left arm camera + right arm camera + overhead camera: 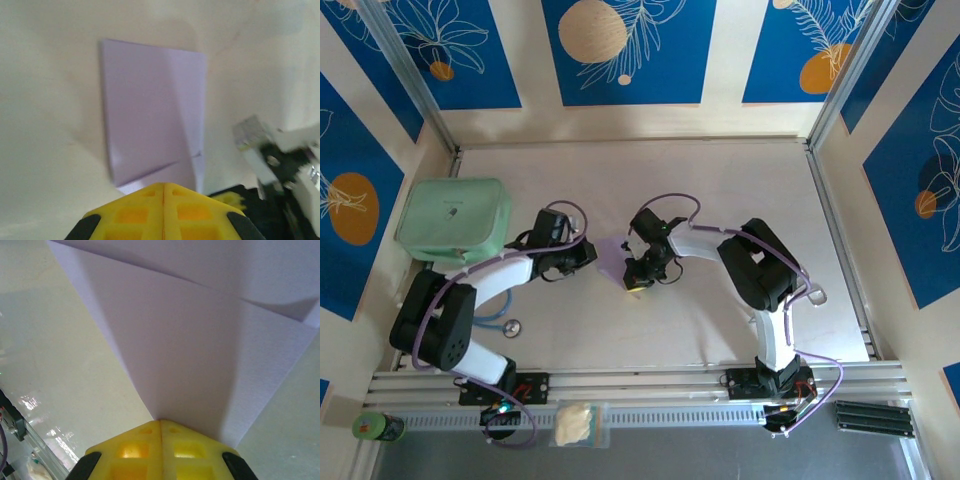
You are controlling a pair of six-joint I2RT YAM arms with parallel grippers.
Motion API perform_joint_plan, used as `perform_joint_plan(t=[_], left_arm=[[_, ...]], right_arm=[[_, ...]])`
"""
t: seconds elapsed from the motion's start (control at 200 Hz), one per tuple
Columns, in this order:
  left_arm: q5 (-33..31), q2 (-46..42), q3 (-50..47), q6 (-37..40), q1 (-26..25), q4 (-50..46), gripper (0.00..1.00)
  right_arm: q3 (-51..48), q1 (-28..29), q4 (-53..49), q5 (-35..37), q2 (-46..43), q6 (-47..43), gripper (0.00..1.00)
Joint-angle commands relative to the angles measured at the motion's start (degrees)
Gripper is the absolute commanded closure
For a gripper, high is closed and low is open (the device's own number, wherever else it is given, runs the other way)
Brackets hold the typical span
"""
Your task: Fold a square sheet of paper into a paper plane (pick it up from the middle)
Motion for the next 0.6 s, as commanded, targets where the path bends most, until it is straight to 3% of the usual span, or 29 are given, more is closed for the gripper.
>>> perform_joint_plan(t=[0.0,0.205,0.46,0.59], left_arm=[[2.3,2.2,-0.2,-3.3,-2.2,3.3,0.91],[4.1,9.3,2.9,-3.4,-3.8,5.6,0.92],[1.2,15.1,5.0,-3.2,-3.8,4.3,0.94],[-0.4,15.8,5.0,-3.9,-3.9,3.6,0.95]], right_arm=[[1.9,-0.6,-1.9,3.6,3.2,1.9,0.95],[3.1,-1.2,-0.9,2.1,2.5,0.0,0.95],[0.6,-2.4,4.3,-6.9,-1.6,0.1,0.94],[-0.1,-3.1,6.5,-6.0,-3.5,2.5,0.93]])
